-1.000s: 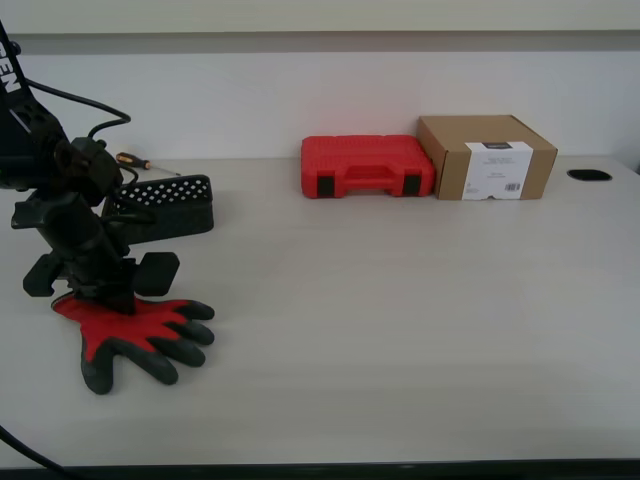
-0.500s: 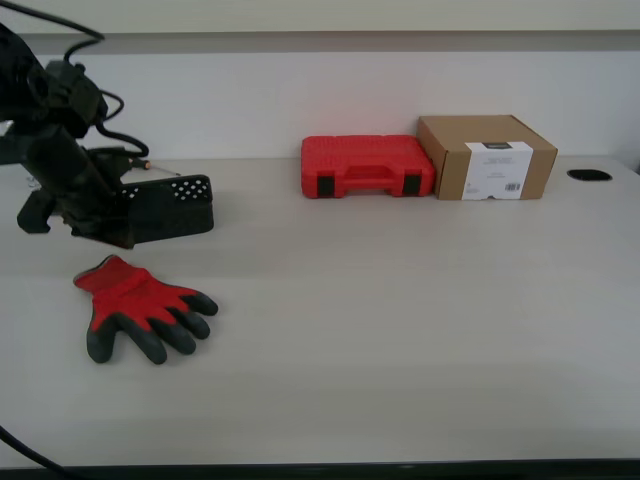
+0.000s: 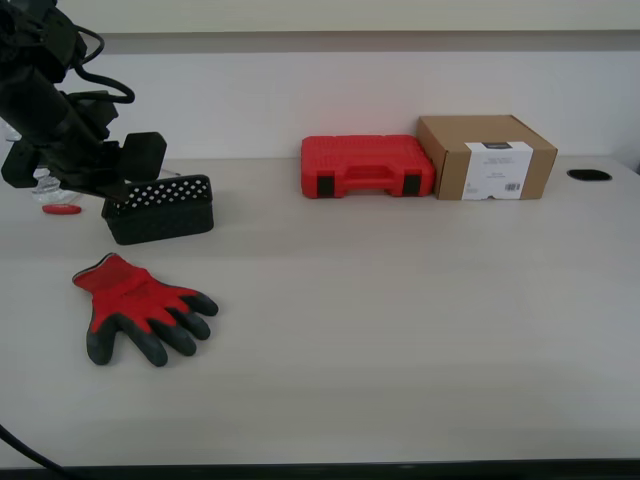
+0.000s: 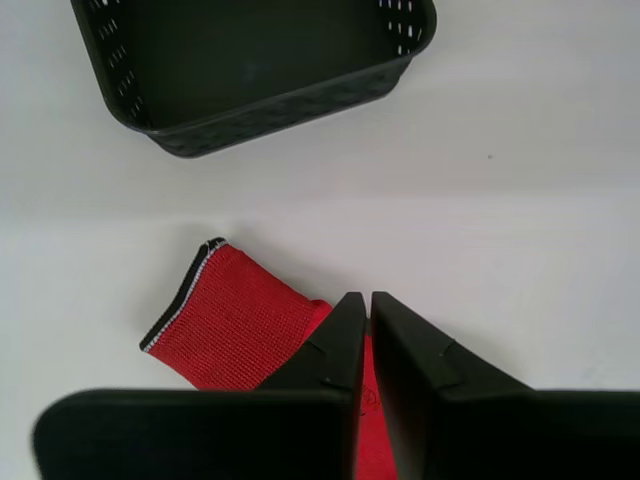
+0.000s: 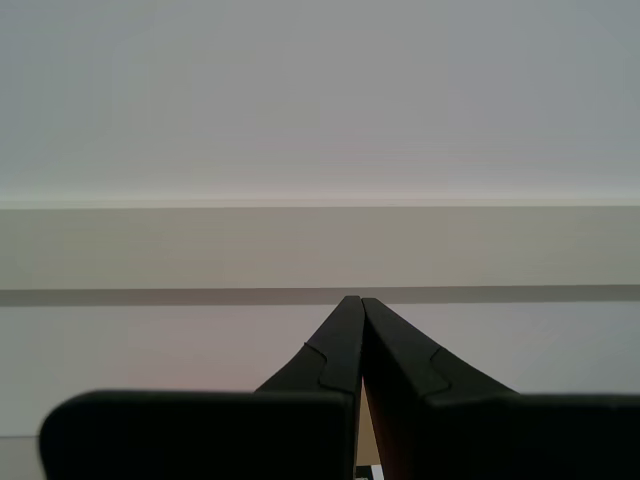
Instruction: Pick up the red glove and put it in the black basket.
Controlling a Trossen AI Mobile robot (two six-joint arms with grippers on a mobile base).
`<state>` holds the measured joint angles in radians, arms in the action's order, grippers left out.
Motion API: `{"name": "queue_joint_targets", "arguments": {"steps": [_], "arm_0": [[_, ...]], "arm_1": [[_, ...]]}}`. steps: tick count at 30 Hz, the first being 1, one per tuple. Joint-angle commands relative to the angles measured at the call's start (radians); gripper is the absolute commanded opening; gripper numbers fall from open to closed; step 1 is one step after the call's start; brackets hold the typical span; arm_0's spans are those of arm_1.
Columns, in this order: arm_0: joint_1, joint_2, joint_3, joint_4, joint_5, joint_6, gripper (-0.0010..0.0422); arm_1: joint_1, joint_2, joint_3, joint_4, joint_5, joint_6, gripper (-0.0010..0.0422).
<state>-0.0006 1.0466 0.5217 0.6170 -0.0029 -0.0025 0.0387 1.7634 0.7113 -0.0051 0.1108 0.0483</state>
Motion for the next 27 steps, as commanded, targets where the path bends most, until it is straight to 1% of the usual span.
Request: {"name": "queue_joint_targets", "arguments": {"steps": [1,4,6,7,9,10,11,13,15,16,19,20,21,22,23,25,27], "arm_0": [[0.000,0.000,0.001,0.003,0.000,0.003,0.0000],[0.000,0.000,0.001,0.003,0.000,0.003,0.0000],[0.001,0.000,0.001,0.002,0.000,0.003,0.0000],[0.001,0.000,0.001,0.001,0.000,0.003,0.0000],[0.001,0.000,0.001,0.002,0.000,0.003,0.0000],[0.000,0.000,0.001,0.002,0.000,0.003,0.0000],[0.000,0.000,0.001,0.002,0.000,0.003,0.0000],[0.001,0.000,0.001,0.001,0.000,0.003,0.0000],[0.001,0.000,0.001,0.002,0.000,0.003,0.0000],[0.000,0.000,0.001,0.002,0.000,0.003,0.0000],[0.001,0.000,0.001,0.002,0.000,0.003,0.0000],[0.001,0.000,0.001,0.002,0.000,0.003,0.0000],[0.000,0.000,0.001,0.002,0.000,0.003,0.0000],[0.000,0.000,0.001,0.002,0.000,0.003,0.0000],[0.001,0.000,0.001,0.001,0.000,0.003,0.0000],[0.001,0.000,0.001,0.002,0.000,0.003,0.0000],[0.001,0.000,0.001,0.002,0.000,0.003,0.0000]], "arm_1": [[0.000,-0.001,-0.008,0.013,-0.018,0.010,0.0064],[0.001,0.023,-0.010,0.029,-0.060,0.023,0.0167],[0.002,0.065,-0.010,0.049,-0.082,0.023,0.0247],[0.001,0.092,-0.010,0.058,-0.097,0.014,0.0293],[0.001,0.171,-0.010,0.080,-0.146,-0.003,0.0379],[0.002,0.212,-0.010,0.086,-0.169,-0.011,0.0407],[0.002,0.248,-0.010,0.093,-0.184,-0.011,0.0399],[0.002,0.324,-0.010,0.123,-0.177,-0.011,0.0344],[0.002,0.394,-0.010,0.167,-0.145,-0.011,0.0273],[0.002,0.433,-0.010,0.186,-0.144,-0.013,0.0228],[0.003,0.507,0.005,0.191,-0.112,-0.006,0.0146],[0.004,0.530,0.014,0.187,-0.098,-0.002,0.0128],[0.005,0.541,0.021,0.182,-0.090,0.002,0.0123],[0.007,0.556,0.038,0.163,-0.088,0.003,0.0127],[0.007,0.556,0.043,0.159,-0.088,0.006,0.0142],[0.008,0.554,0.048,0.161,-0.087,0.009,0.0190],[0.008,0.555,0.051,0.162,-0.073,0.009,0.0257]]}}
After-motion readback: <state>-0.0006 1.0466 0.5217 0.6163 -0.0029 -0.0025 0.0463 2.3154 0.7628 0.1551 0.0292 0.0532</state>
